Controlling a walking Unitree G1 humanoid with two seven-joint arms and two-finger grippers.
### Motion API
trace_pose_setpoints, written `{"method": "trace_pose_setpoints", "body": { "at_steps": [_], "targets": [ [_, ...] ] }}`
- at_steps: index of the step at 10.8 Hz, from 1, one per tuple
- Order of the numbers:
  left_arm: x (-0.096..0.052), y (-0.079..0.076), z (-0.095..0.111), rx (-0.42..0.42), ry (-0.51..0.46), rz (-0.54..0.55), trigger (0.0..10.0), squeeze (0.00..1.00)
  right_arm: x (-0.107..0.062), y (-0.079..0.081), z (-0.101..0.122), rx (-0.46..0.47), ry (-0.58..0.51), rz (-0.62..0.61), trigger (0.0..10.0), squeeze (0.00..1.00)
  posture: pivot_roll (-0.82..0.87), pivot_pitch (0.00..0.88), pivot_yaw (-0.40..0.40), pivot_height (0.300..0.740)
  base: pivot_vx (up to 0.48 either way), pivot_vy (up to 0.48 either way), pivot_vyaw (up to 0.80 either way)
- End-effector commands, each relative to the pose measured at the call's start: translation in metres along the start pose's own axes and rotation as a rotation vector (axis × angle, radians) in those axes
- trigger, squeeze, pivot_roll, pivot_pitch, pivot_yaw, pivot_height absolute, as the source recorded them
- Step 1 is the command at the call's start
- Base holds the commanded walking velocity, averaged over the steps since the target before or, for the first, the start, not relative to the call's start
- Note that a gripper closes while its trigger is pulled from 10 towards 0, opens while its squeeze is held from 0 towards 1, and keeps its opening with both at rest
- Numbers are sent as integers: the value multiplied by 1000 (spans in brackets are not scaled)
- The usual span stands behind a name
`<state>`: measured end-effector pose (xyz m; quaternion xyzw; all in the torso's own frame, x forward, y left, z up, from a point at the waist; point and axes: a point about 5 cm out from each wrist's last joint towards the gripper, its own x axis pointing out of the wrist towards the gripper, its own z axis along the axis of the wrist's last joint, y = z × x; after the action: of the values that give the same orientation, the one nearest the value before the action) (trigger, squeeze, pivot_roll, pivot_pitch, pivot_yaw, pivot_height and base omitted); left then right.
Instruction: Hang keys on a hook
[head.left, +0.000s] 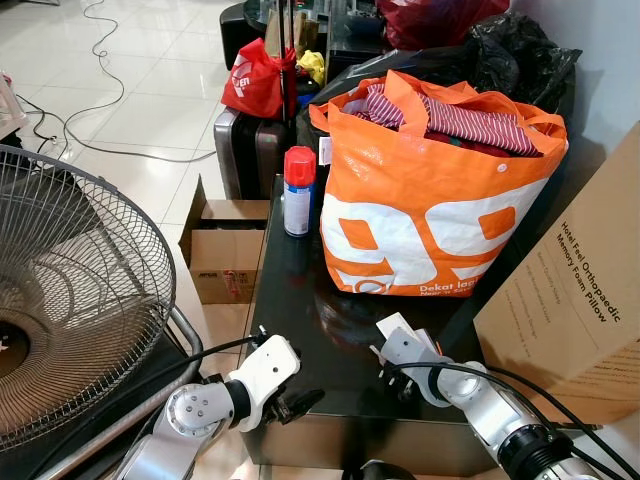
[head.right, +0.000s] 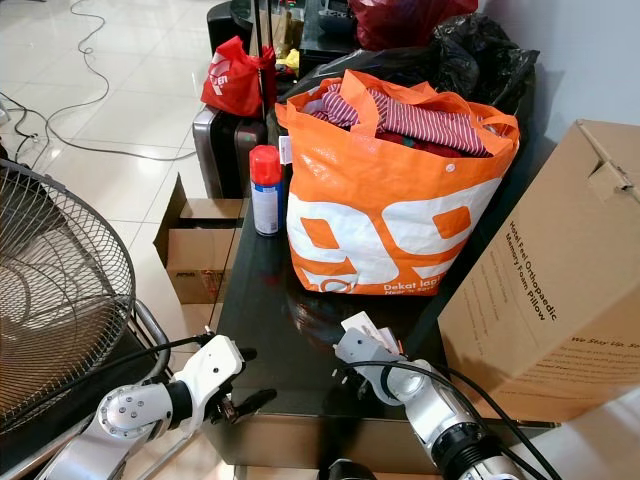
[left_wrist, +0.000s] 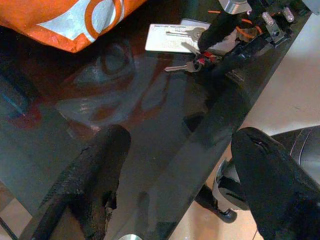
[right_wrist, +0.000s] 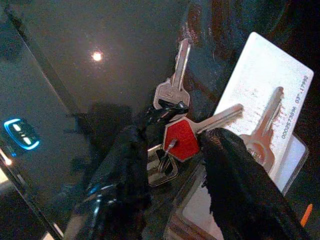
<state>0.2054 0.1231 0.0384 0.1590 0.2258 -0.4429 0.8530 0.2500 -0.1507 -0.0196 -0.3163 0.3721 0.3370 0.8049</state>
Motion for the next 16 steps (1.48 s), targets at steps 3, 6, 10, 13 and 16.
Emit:
{"method": "trace_pose_setpoints", "body": {
  "at_steps": [3,6,10,13,16],
  "targets": [
    [1,1,2,9,2,-12,10000,0,-1,-2,2,25,-27,20,0,0,-56,45,-53,740,0,0,0],
    [0,2,2,12,2,-8,10000,0,-1,-2,3,31,-43,18,0,0,-54,47,-54,740,0,0,0],
    [-1,4,2,16,3,2,10000,0,-2,-7,9,72,-104,-5,0,0,-50,49,-55,740,0,0,0],
    [-3,5,2,19,2,7,10000,0,-5,-7,12,109,-156,7,0,0,-45,46,-56,740,0,0,0],
    [-4,5,1,21,5,15,10000,0,-11,-12,2,111,-145,4,0,0,-39,47,-59,740,0,0,0]
  ]
}}
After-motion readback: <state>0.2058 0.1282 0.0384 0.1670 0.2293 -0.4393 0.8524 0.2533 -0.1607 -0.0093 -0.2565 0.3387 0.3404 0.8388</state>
